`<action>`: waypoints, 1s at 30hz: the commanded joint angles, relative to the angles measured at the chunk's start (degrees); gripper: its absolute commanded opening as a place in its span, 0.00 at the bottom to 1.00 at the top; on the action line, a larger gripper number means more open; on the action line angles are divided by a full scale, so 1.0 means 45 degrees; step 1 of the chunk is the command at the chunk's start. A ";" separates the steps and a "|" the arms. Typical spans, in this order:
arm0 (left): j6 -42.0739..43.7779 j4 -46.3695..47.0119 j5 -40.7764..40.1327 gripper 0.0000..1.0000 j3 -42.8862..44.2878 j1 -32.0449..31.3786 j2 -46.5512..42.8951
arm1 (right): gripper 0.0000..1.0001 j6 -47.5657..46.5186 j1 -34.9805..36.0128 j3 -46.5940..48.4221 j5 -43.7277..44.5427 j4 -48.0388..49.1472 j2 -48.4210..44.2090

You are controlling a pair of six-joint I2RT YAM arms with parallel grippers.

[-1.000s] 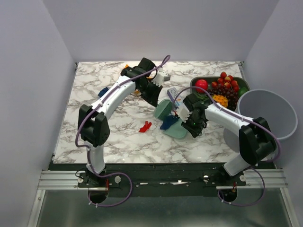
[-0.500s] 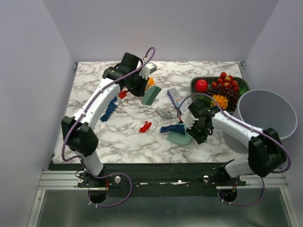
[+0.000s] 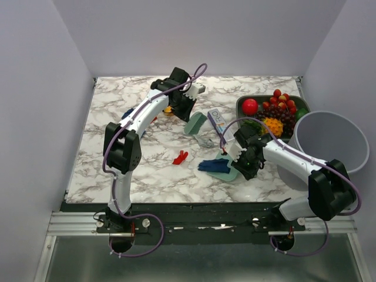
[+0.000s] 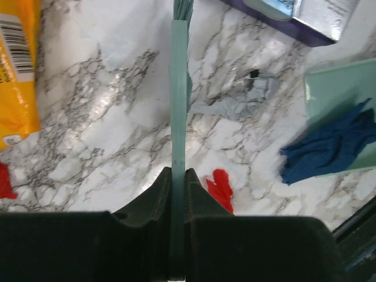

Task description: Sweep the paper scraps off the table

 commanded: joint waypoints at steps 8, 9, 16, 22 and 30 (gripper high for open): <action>-0.1574 -0.0365 0.4962 0.00 -0.2405 -0.1050 -0.1806 | 0.01 0.0313 0.0062 0.0738 -0.0271 0.0235 0.0883; -0.1691 -0.0346 0.5456 0.00 -0.2483 -0.1050 -0.2059 | 0.01 0.0352 0.0043 0.0836 -0.0368 0.0235 0.0980; -0.1186 -0.0462 0.5953 0.00 -0.2581 -0.0836 -0.2744 | 0.01 0.0372 0.0062 0.1578 -0.0447 0.0177 0.1567; 0.0083 -0.0970 0.2545 0.00 -0.2406 -0.0249 -0.3486 | 0.00 0.0022 0.0043 0.1306 -0.0388 0.0313 0.1121; 0.0942 -0.1125 -0.0181 0.00 -0.3479 0.0532 -0.5086 | 0.01 -0.2126 0.0082 0.0193 0.0234 0.0079 0.0415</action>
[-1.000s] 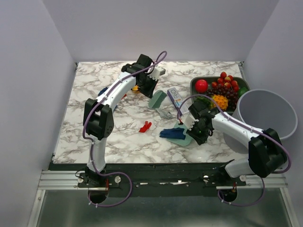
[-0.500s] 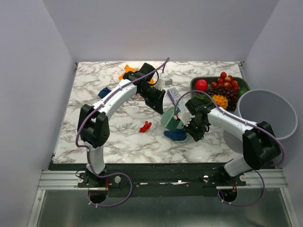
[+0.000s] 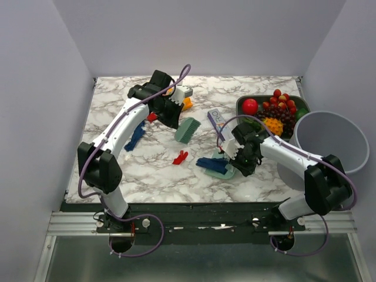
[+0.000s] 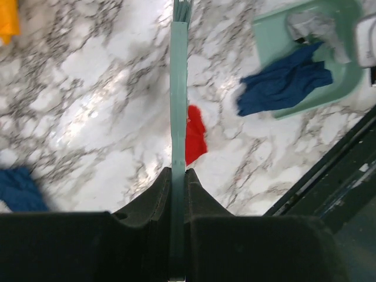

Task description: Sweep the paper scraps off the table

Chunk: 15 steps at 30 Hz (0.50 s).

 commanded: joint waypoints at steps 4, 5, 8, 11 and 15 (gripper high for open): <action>0.0979 -0.0725 -0.3607 0.00 -0.1508 0.0236 -0.1695 | 0.01 -0.1610 0.0160 -0.0697 0.0777 -0.0539 0.0121; 0.1018 -0.0667 -0.3959 0.00 -0.1803 0.0236 -0.1851 | 0.01 -0.1609 0.0199 -0.0697 0.0738 -0.0540 0.0141; 0.1330 -0.0724 -0.5308 0.00 -0.2800 0.0236 -0.2106 | 0.01 -0.1610 0.0393 -0.0542 0.0699 -0.0287 -0.0094; 0.1506 -0.1408 -0.5643 0.00 -0.2997 0.0236 -0.1794 | 0.00 -0.1395 0.0804 -0.0112 0.0816 -0.0384 0.0238; 0.1428 -0.1525 -0.4551 0.00 -0.3212 0.0139 -0.1678 | 0.01 -0.1142 0.1486 0.0376 0.0972 -0.0462 0.0531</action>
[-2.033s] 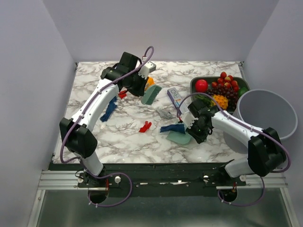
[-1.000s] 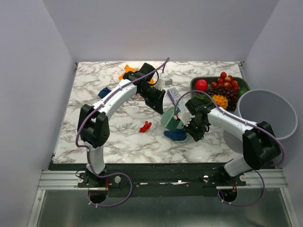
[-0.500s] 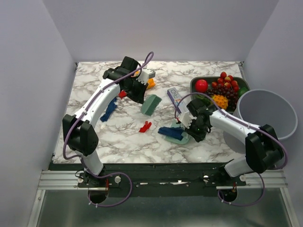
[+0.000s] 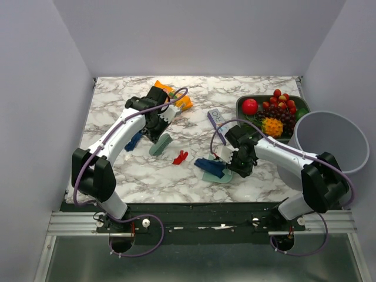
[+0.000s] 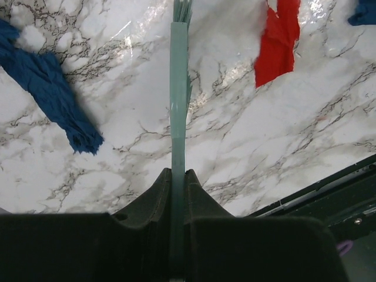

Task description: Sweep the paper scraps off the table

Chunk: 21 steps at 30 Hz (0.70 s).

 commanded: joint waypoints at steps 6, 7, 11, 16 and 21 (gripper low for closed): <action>-0.0443 -0.0908 0.3601 0.00 0.0047 -0.0279 0.1246 | 0.01 0.0371 0.0770 0.0957 -0.0205 -0.0951 0.1063; -0.0523 -0.0868 0.3954 0.00 0.0221 -0.0357 0.1384 | 0.01 0.0371 0.0789 0.0996 -0.0265 -0.0951 0.1161; -0.0718 -0.1121 0.6101 0.00 0.1450 -0.0709 0.2419 | 0.01 0.0371 0.0946 0.1211 -0.0499 -0.0893 0.1494; -0.0973 -0.1512 0.8641 0.00 0.2916 -0.1061 0.3709 | 0.01 0.0371 0.1141 0.1757 -0.0558 -0.0600 0.2118; -0.1011 -0.1454 0.8314 0.00 0.2997 -0.1139 0.3691 | 0.01 0.0488 0.1161 0.2499 -0.0655 -0.0580 0.2432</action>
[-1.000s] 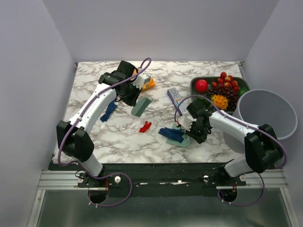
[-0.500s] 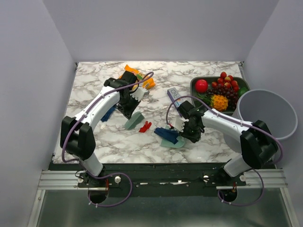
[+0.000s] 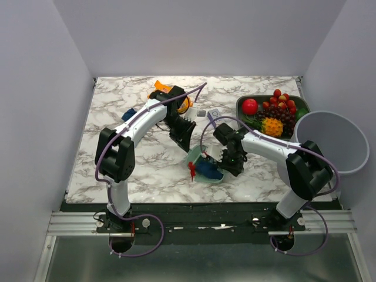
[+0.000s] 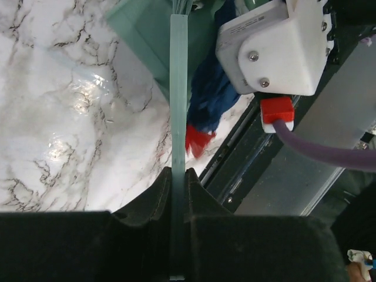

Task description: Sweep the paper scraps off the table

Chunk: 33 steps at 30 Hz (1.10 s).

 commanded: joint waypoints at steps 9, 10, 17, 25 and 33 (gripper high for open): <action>-0.0387 0.0400 -0.0978 0.00 0.0783 -0.0071 -0.0581 | 0.01 0.0729 0.0146 0.1046 -0.2073 -0.0046 0.0065; -0.0348 0.0420 -0.1057 0.00 0.0997 -0.0071 -0.0563 | 0.01 0.0691 0.0126 0.0987 -0.2015 -0.0046 0.0065; 0.0080 0.0654 -0.3144 0.00 0.2542 -0.0051 -0.0913 | 0.01 0.0027 0.0107 0.0011 -0.1390 0.0188 -0.0675; 0.1018 0.0342 -0.3871 0.00 0.1431 0.0397 -0.2260 | 0.01 -0.0150 0.0126 -0.1024 -0.1546 0.0520 -0.2199; 0.6558 -0.2447 -0.0480 0.00 -0.0502 0.0632 -0.5012 | 0.01 -0.0403 0.0146 -0.2176 -0.1116 0.0501 -0.3019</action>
